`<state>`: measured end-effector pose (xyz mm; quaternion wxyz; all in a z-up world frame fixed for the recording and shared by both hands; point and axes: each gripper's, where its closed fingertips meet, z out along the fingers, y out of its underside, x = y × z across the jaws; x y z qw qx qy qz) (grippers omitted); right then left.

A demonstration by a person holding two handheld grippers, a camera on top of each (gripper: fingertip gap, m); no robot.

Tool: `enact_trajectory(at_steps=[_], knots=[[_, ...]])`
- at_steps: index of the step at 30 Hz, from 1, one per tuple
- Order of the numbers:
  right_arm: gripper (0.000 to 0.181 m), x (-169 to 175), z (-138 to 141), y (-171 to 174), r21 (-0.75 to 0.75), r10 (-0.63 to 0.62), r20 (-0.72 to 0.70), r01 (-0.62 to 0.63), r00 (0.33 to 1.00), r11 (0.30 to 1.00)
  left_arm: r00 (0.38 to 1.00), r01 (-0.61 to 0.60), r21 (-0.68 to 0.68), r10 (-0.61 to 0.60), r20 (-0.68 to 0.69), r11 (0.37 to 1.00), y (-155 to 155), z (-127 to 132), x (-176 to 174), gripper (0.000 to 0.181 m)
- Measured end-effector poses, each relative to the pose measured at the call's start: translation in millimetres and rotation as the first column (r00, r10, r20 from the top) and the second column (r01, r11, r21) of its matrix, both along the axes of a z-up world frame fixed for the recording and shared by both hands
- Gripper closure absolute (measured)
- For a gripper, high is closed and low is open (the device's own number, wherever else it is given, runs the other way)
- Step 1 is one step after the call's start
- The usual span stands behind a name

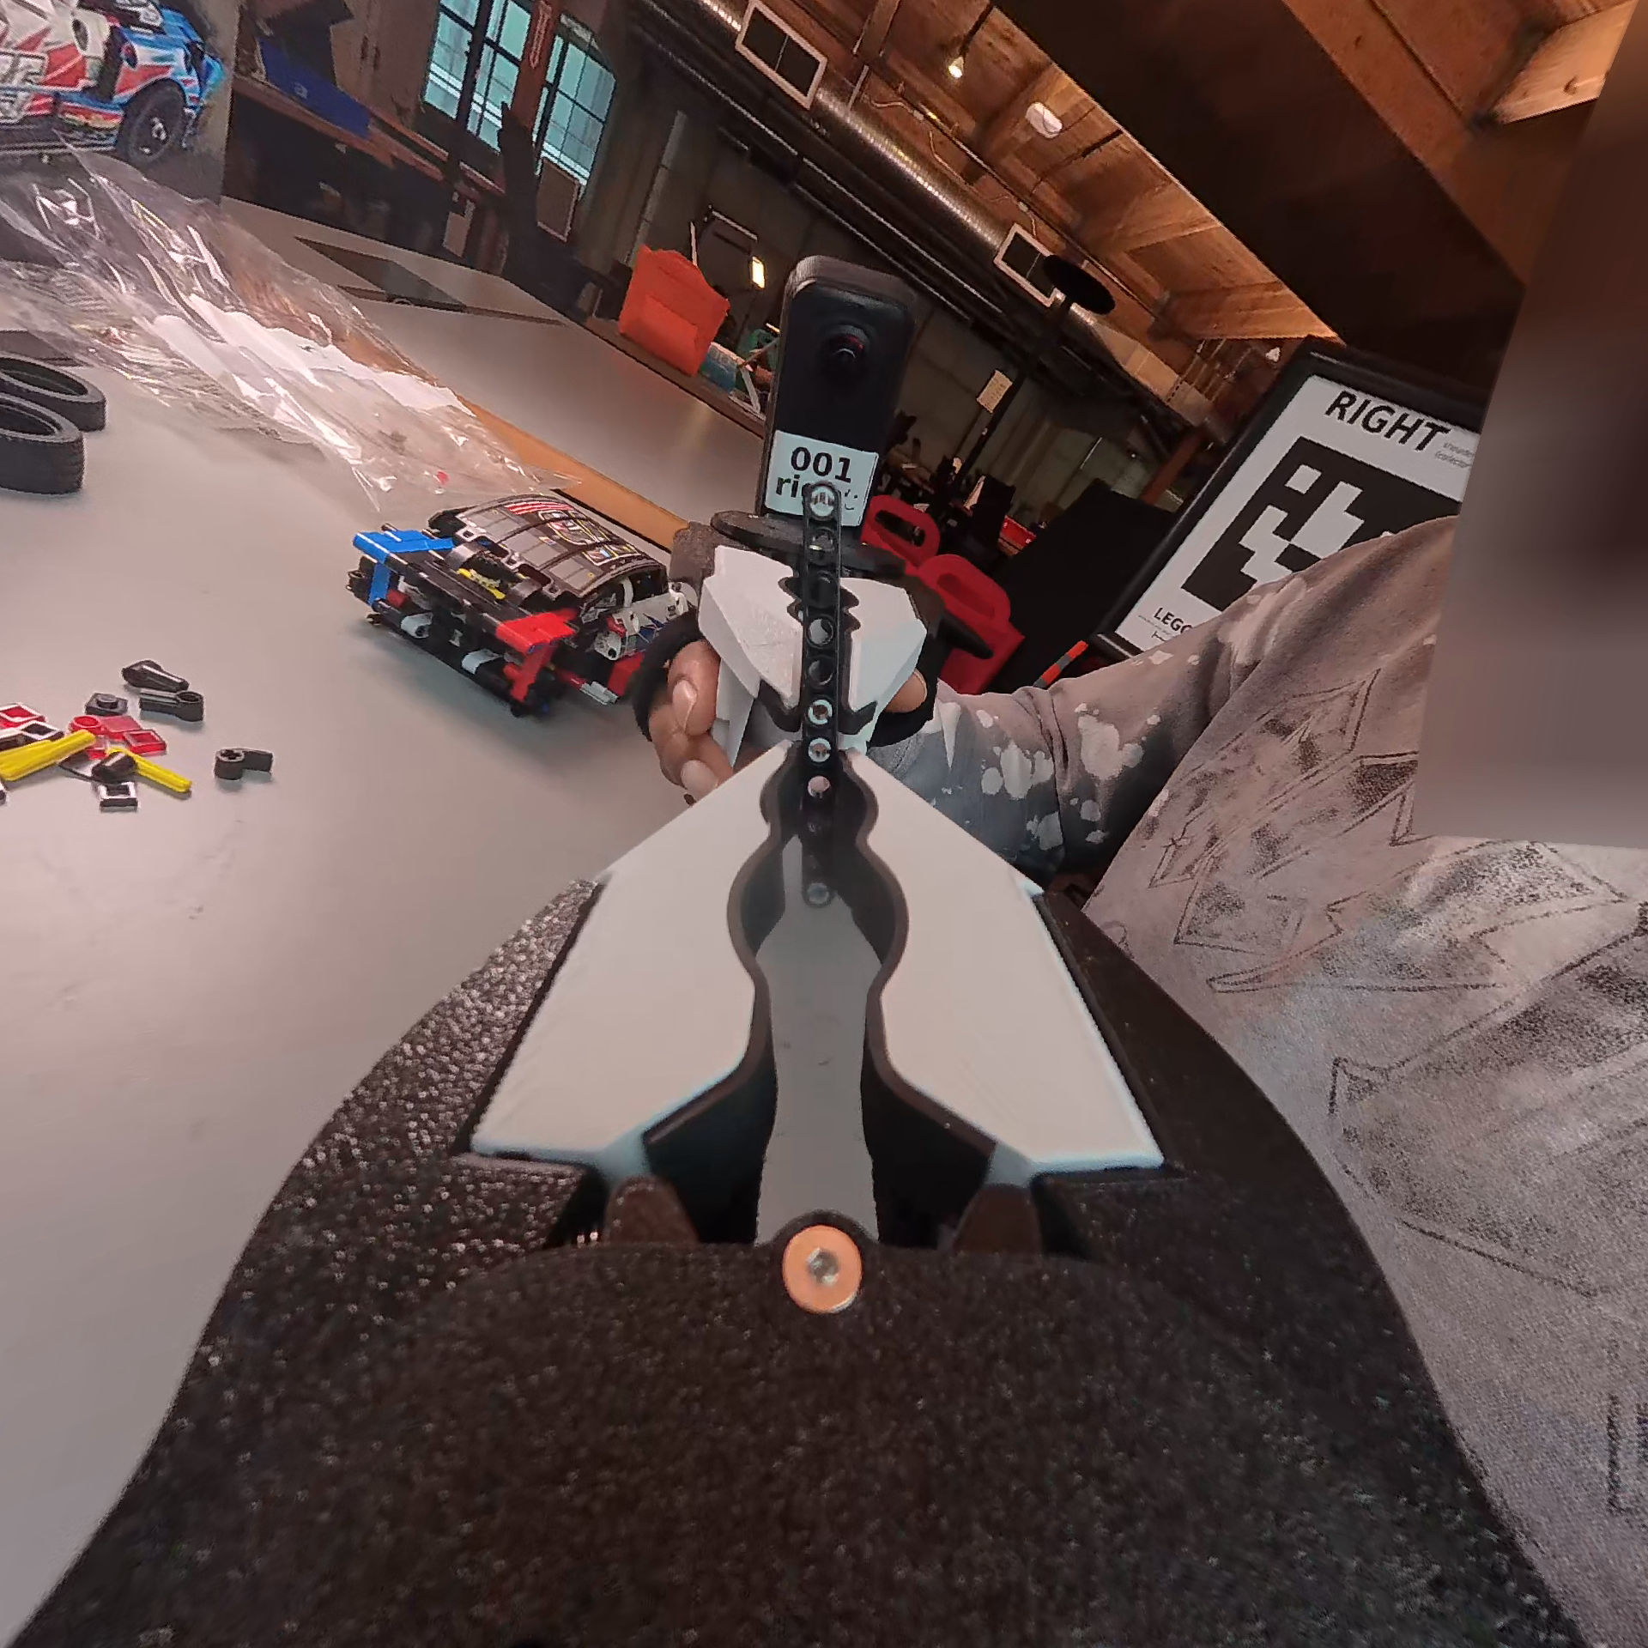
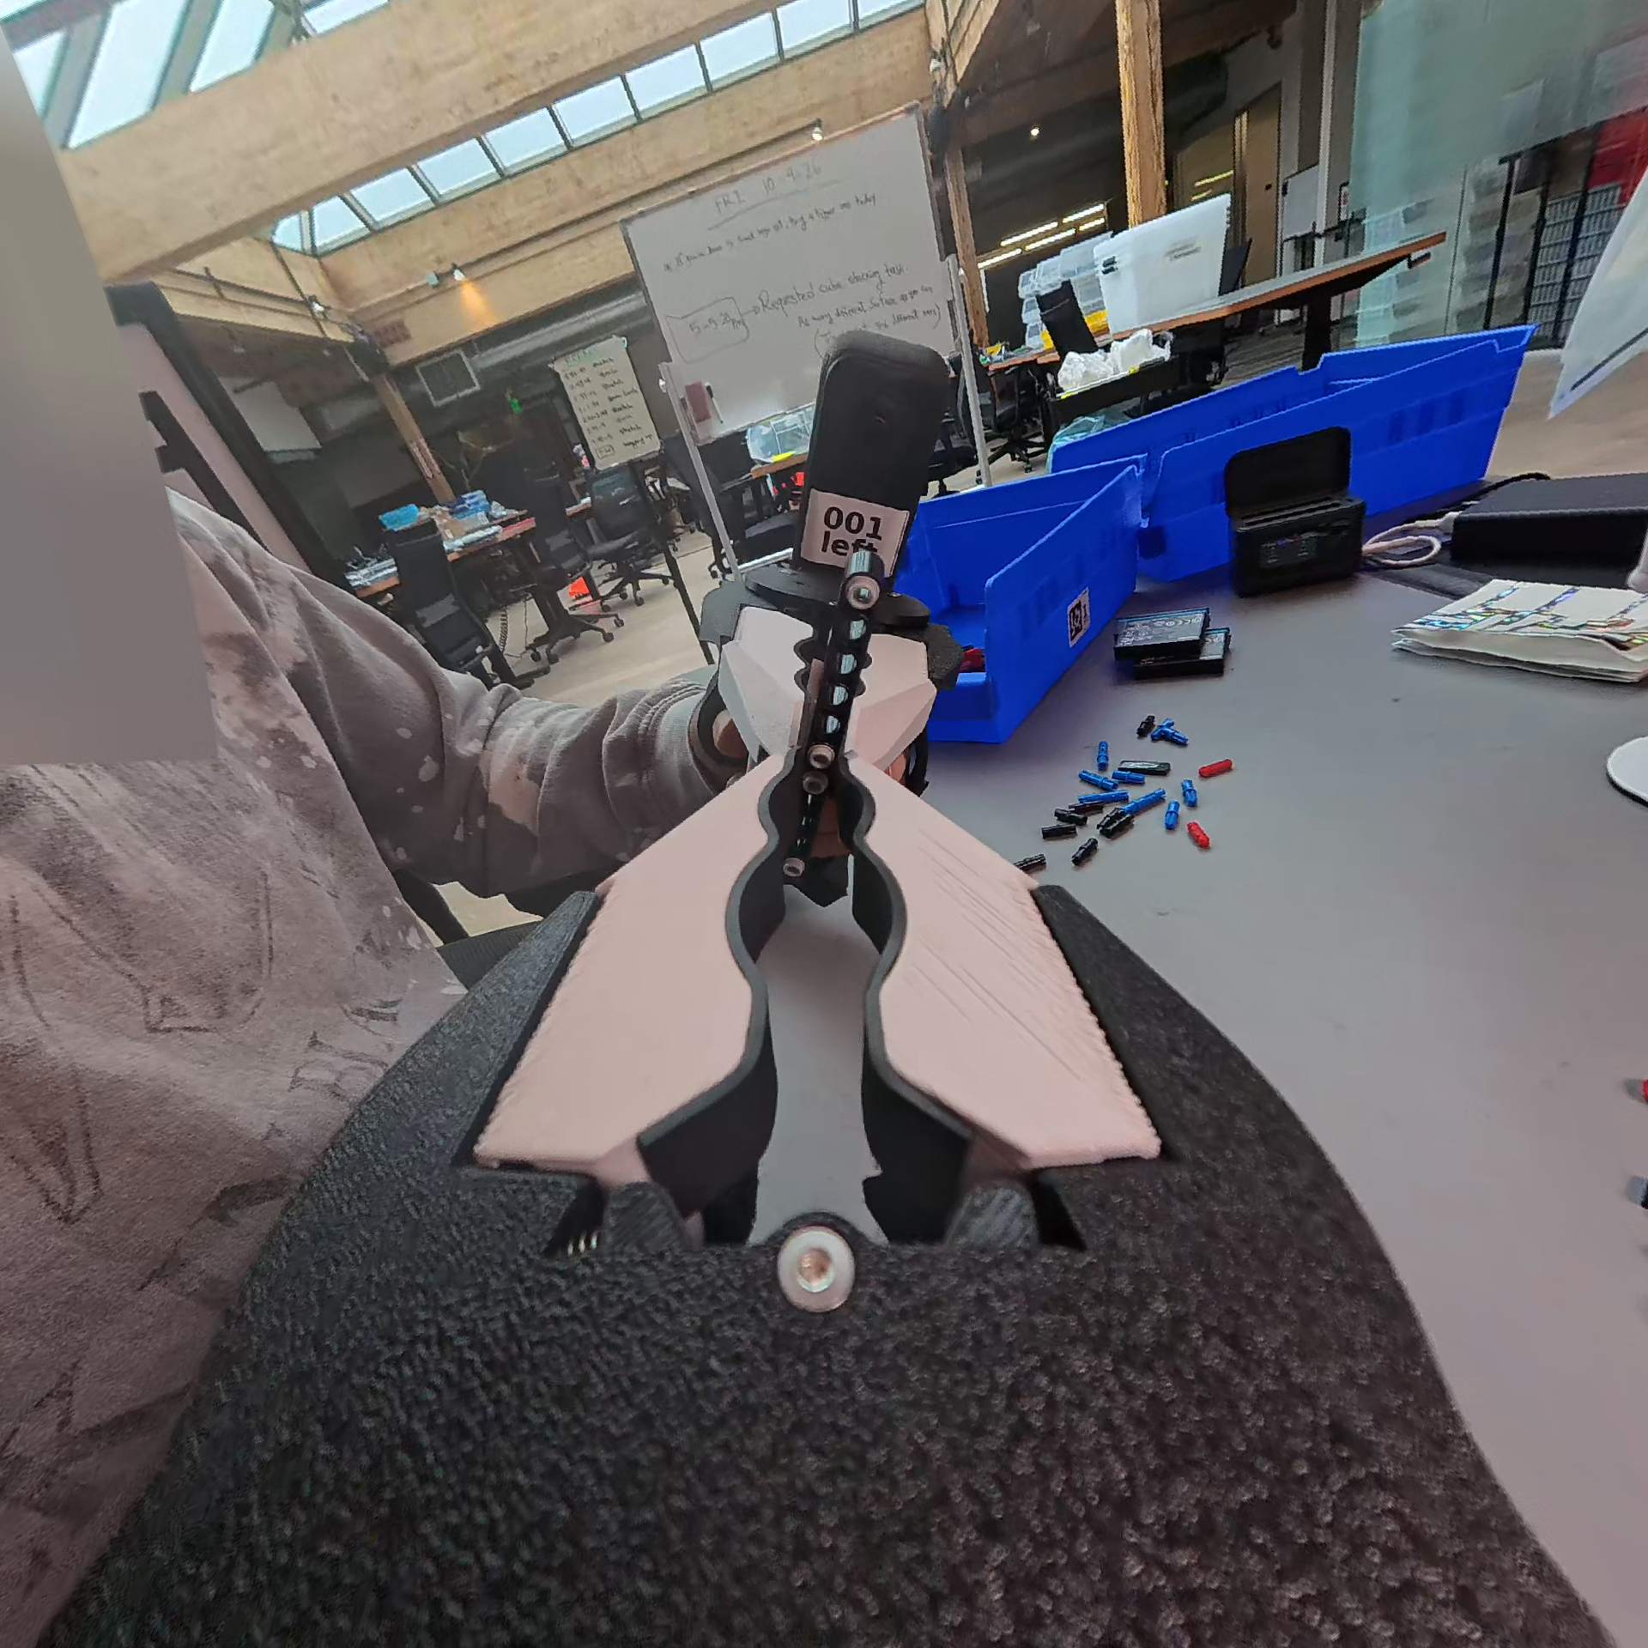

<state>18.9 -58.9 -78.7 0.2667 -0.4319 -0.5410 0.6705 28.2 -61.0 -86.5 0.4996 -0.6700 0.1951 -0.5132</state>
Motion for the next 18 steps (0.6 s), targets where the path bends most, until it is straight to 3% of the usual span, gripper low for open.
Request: enact_trajectory(at_steps=[15,18], knots=[[0.180,-1.1,-2.6,3.3,0.042,-0.038,0.002,0.037,0.999,0.998,0.997,-0.036,-0.002,0.036,-0.074,0.999,2.1,-6.3,-0.4,0.177],[0.181,-0.8,-6.2,-0.5,0.072,-0.020,0.019,0.019,1.000,0.997,0.998,-0.053,0.004,0.053,0.021,0.999,2.2,9.0,-3.5,0.177]])
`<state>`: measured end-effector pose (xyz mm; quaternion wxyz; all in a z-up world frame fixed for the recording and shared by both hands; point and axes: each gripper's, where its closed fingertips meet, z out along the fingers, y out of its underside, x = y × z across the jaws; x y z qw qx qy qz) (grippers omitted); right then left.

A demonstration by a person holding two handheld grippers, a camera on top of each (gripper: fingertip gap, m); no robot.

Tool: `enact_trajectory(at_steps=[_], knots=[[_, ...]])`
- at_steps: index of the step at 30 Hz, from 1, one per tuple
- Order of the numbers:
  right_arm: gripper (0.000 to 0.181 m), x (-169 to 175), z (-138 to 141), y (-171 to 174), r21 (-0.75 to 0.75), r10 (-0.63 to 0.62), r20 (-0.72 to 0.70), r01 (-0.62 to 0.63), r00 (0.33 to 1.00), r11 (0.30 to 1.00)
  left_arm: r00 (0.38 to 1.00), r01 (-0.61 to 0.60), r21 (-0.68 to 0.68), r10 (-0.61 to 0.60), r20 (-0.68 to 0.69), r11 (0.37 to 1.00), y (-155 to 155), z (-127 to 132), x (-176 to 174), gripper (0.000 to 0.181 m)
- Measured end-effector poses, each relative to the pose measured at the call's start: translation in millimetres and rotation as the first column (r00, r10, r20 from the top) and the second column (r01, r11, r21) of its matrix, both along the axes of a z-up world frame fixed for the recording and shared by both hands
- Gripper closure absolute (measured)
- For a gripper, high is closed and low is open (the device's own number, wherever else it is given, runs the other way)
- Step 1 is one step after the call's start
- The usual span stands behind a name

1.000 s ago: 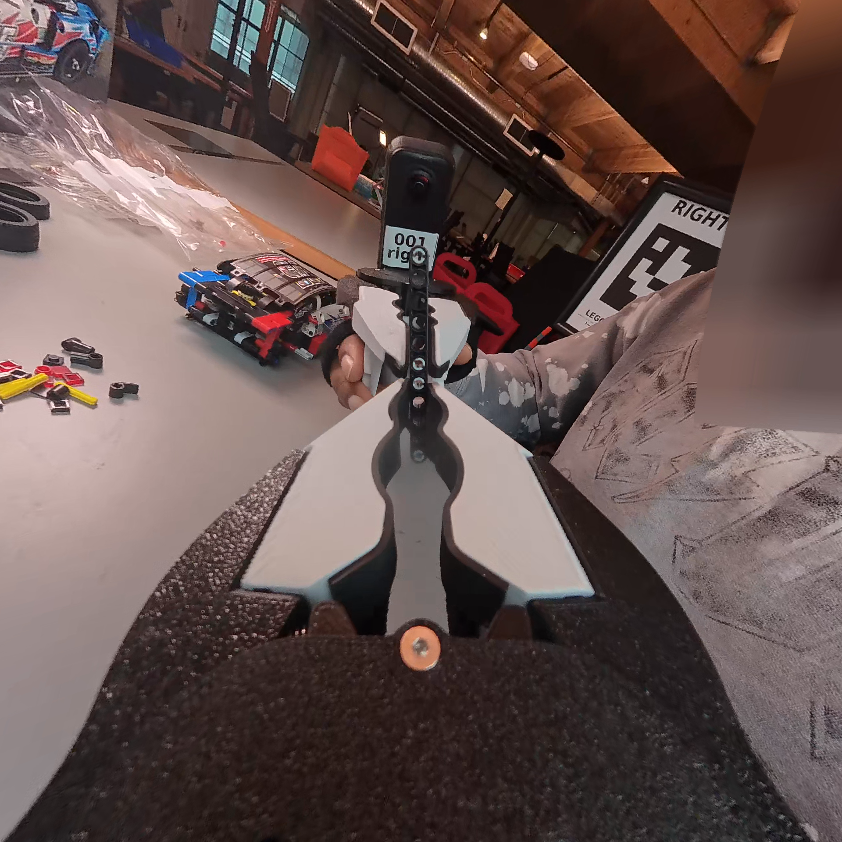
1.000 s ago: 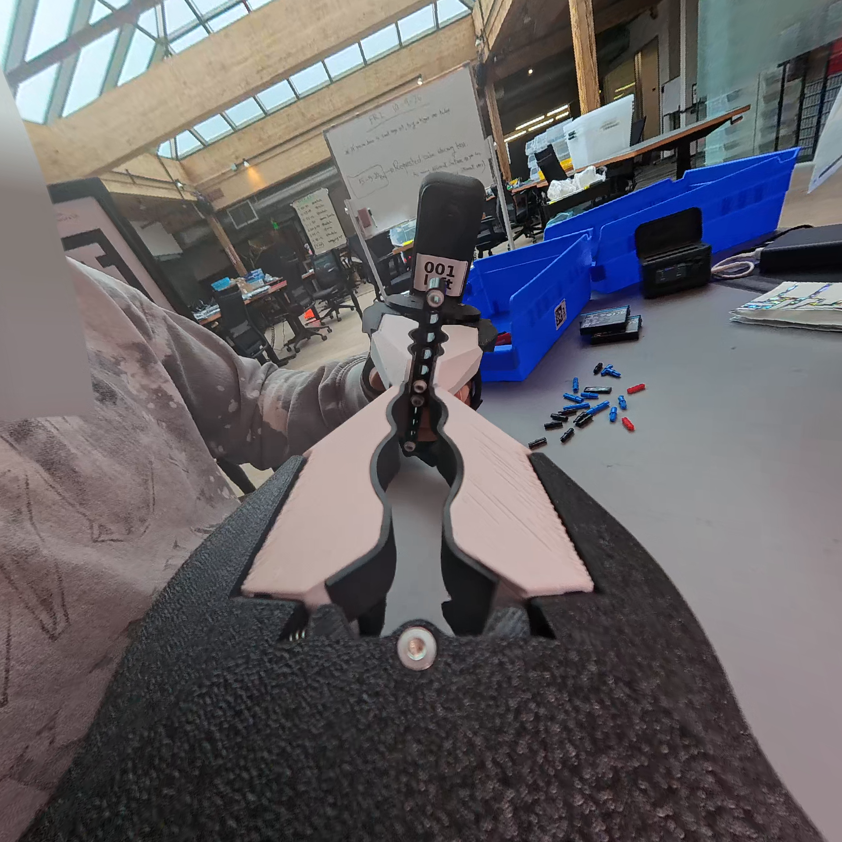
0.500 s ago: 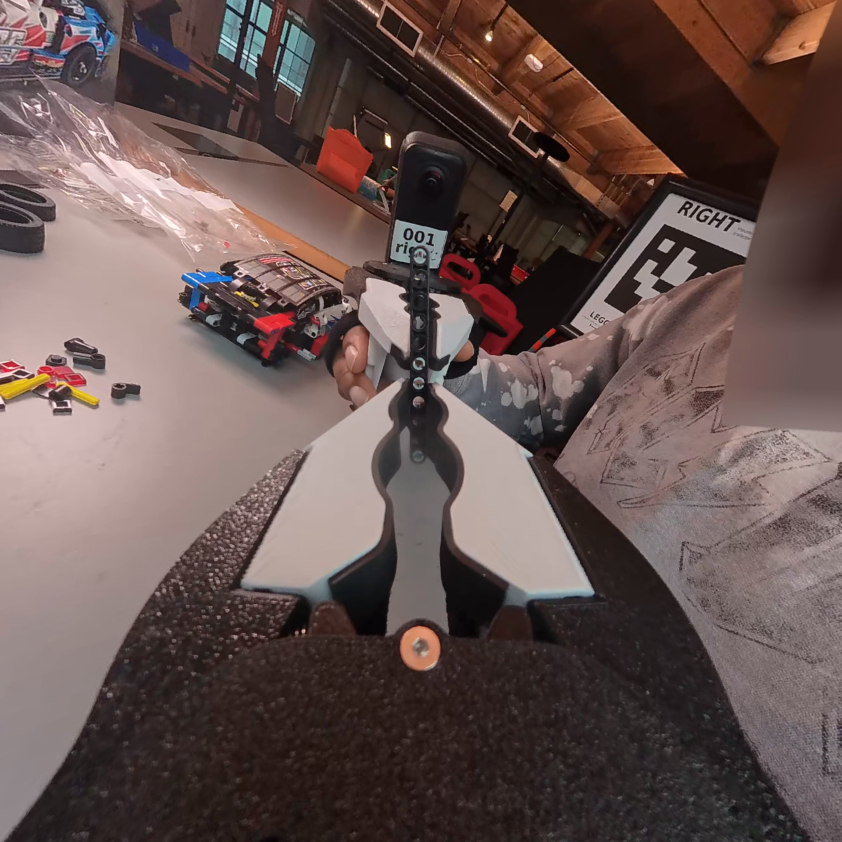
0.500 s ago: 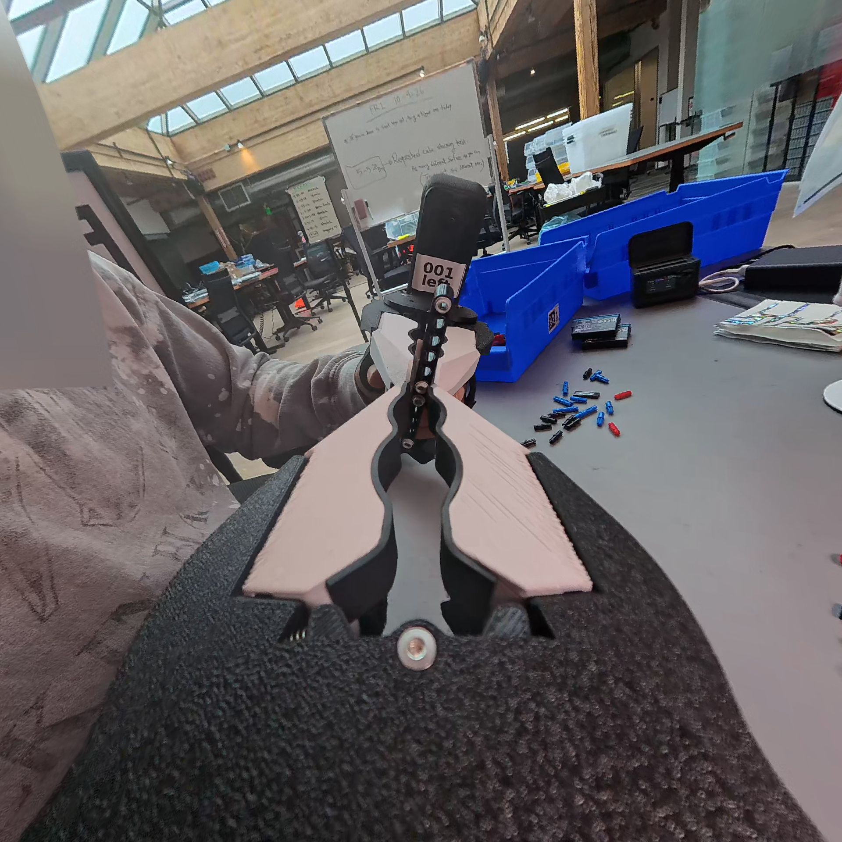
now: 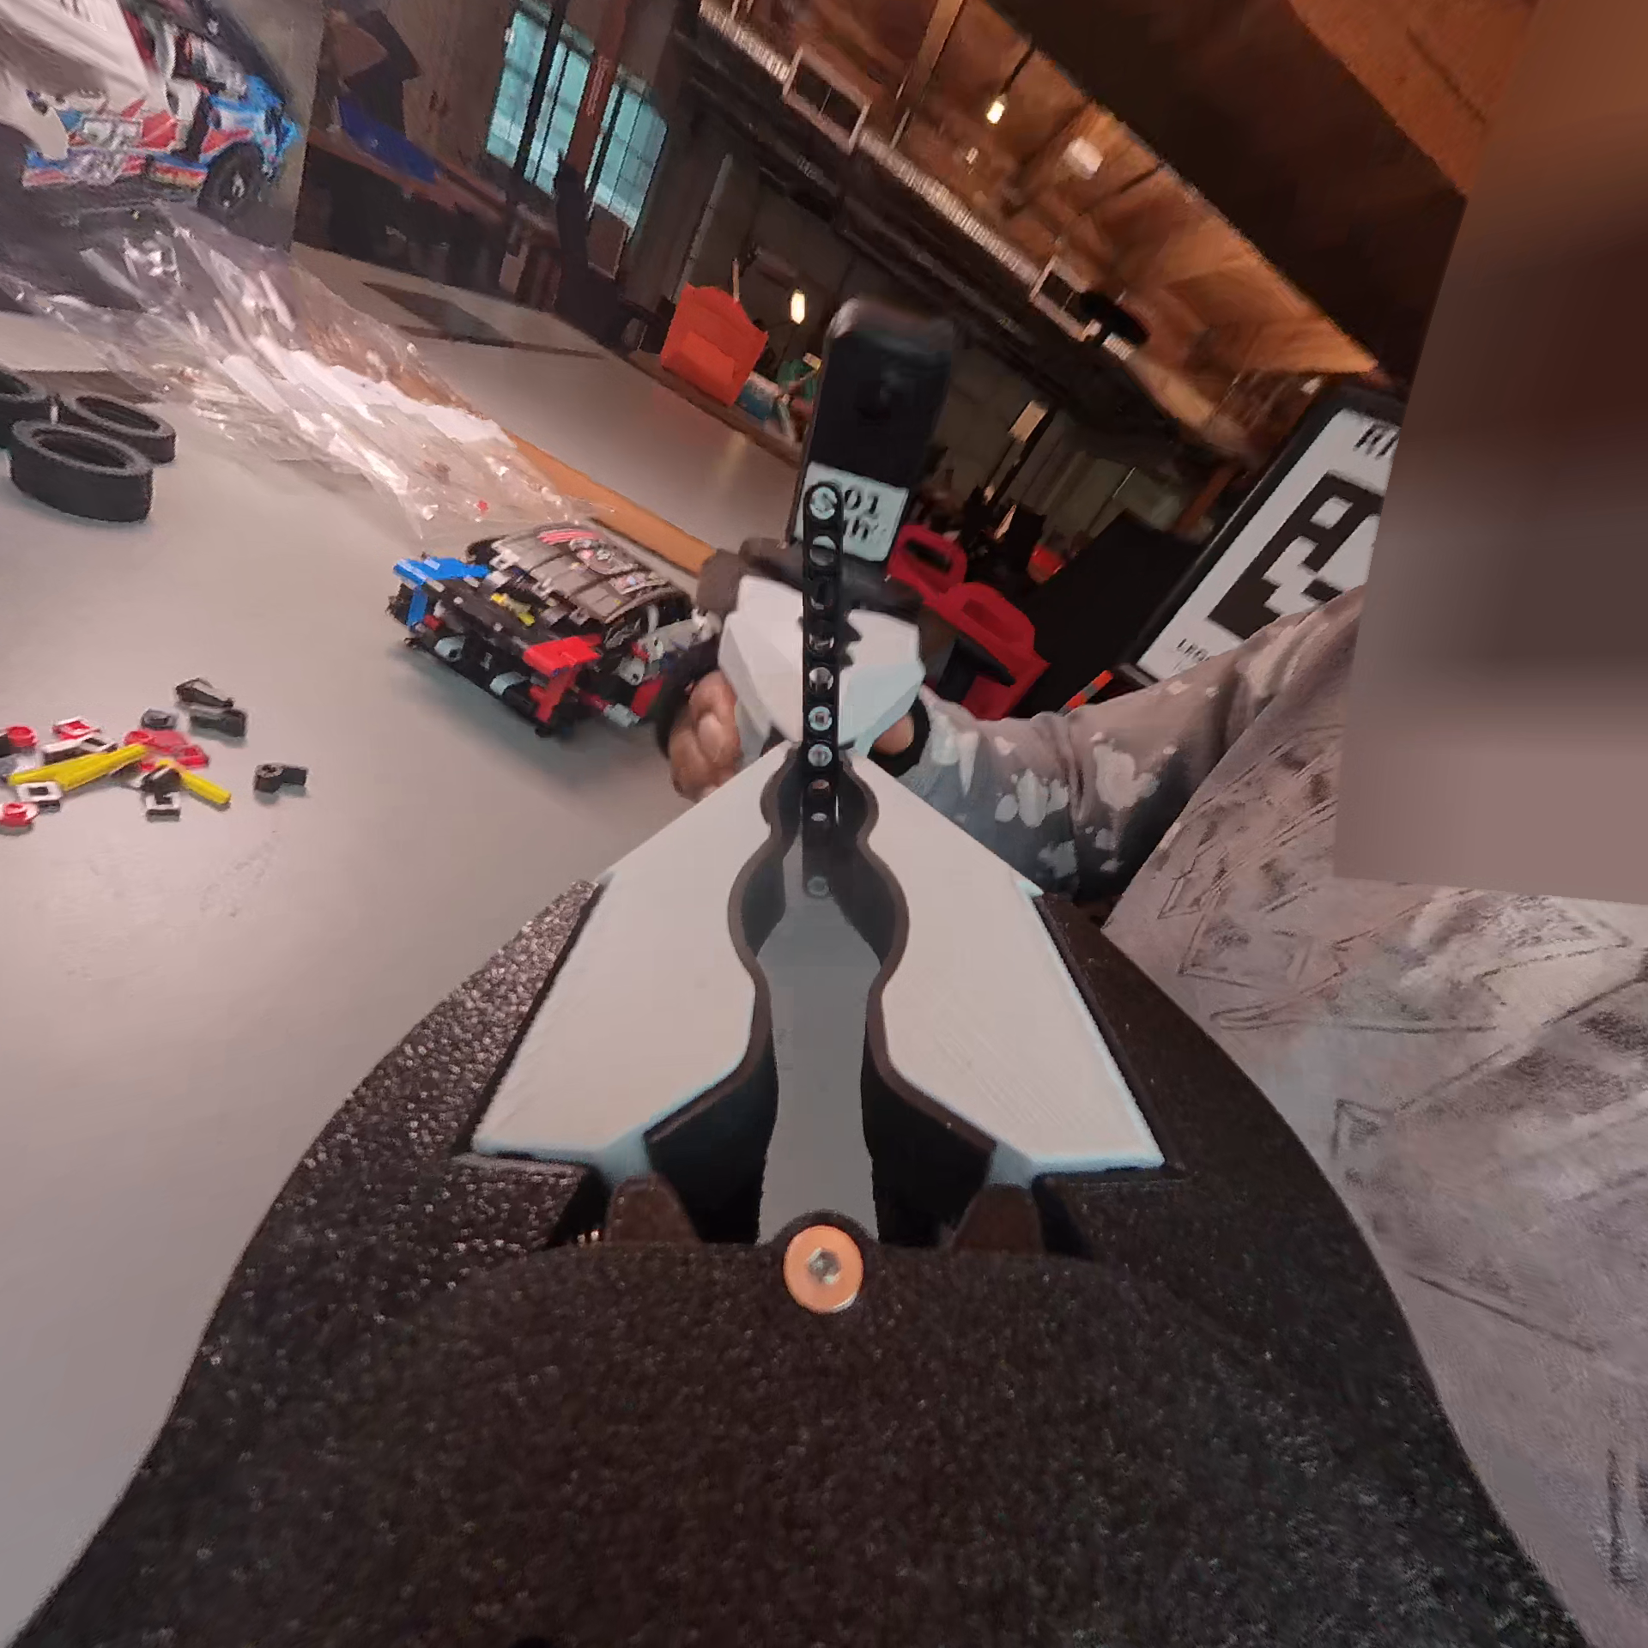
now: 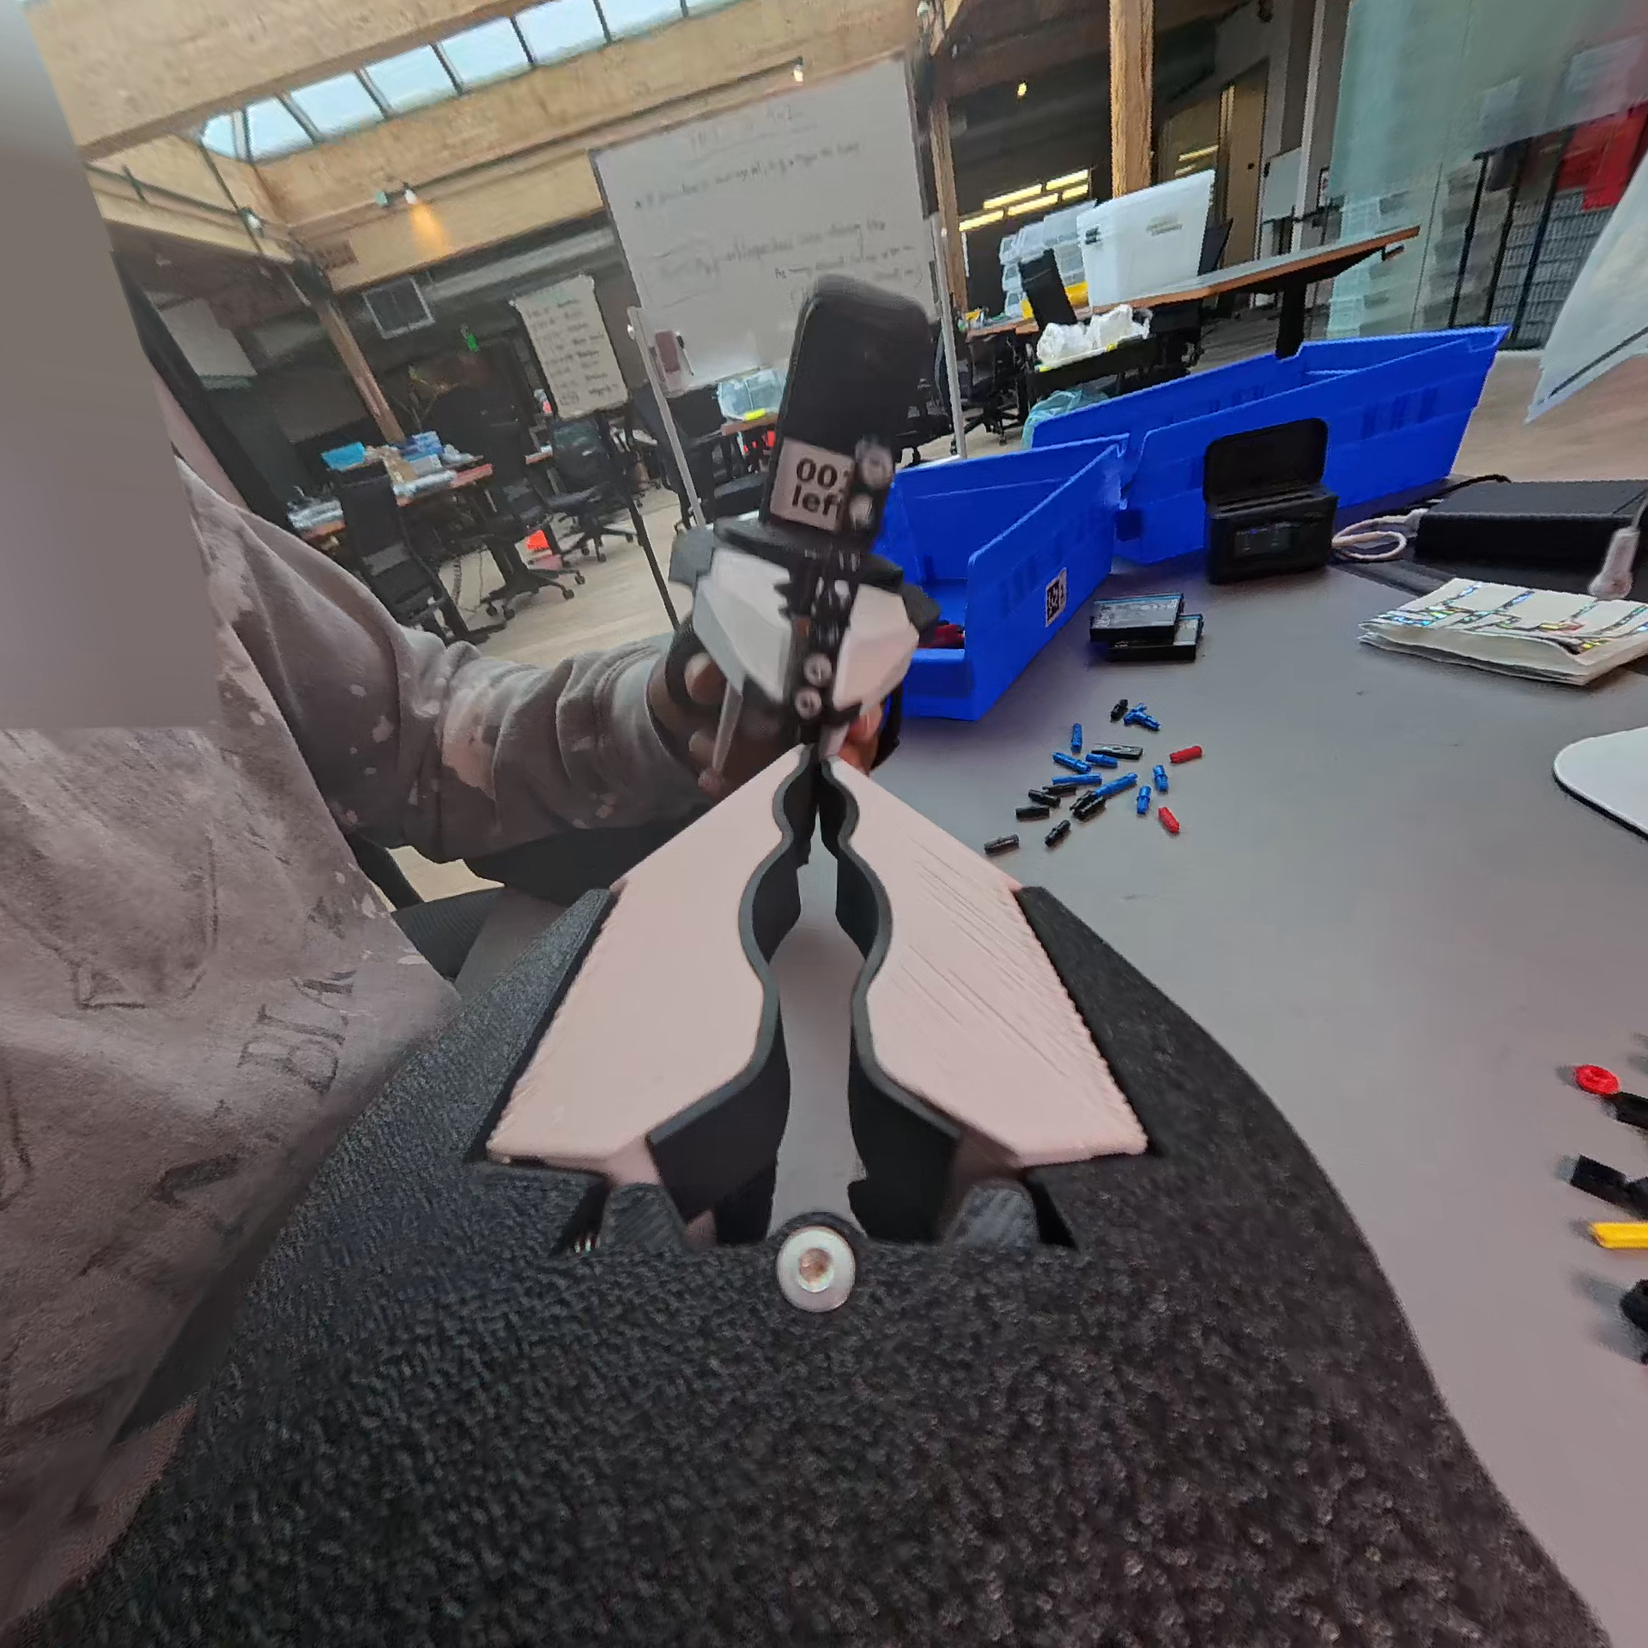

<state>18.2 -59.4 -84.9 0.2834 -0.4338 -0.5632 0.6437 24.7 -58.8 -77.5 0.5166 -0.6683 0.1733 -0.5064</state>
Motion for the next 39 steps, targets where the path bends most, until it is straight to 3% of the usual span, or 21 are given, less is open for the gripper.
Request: enact_trajectory(at_steps=[2,6,20,25,29,32,35,37,39], knots=[[0.181,-2.3,-4.5,-1.2,0.023,-0.011,0.005,0.011,1.000,1.000,0.998,0.003,0.014,-0.004,0.059,1.000,-2.1,12.4,-4.5,0.177],[0.181,-1.4,11.5,10.3,-0.064,-0.053,-0.051,0.049,0.997,0.997,0.999,-0.007,0.009,0.007,0.038,1.000,-2.5,9.2,-10.2,0.177],[0.177,0.9,11.3,-2.8,-0.038,-0.008,-0.050,0.006,0.999,0.999,0.999,0.038,-0.013,-0.038,-0.022,0.999,-4.6,-5.0,5.3,0.177],[0.178,1.8,-0.4,-8.1,0.040,0.018,-0.008,-0.017,1.000,0.999,0.978,0.036,-0.023,-0.040,-0.203,0.999,-8.3,-19.4,7.6,0.177],[0.181,3.0,-21.2,-16.5,0.241,0.037,0.050,-0.048,0.998,0.969,0.911,0.038,-0.045,-0.054,-0.409,0.998,-13.6,-43.4,10.8,0.176],[0.181,2.2,-21.7,-14.2,0.263,0.027,0.057,-0.041,0.998,0.964,0.911,0.025,-0.051,-0.043,-0.409,0.998,-11.9,-45.4,8.5,0.176],[0.181,6.2,-6.1,-5.6,0.185,0.027,0.009,-0.028,1.000,0.982,0.894,-0.009,-0.054,-0.016,-0.447,0.998,-7.1,-53.3,0.1,0.176],[0.181,4.8,-11.3,4.6,0.243,-0.029,0.029,0.021,0.999,0.970,0.907,-0.001,-0.049,-0.020,-0.421,0.999,-7.7,-49.5,0.3,0.176],[0.181,3.7,-18.5,-1.9,0.231,-0.007,0.065,-0.008,0.998,0.973,0.905,0.012,-0.037,-0.027,-0.424,0.999,-8.8,-48.7,3.6,0.176]])
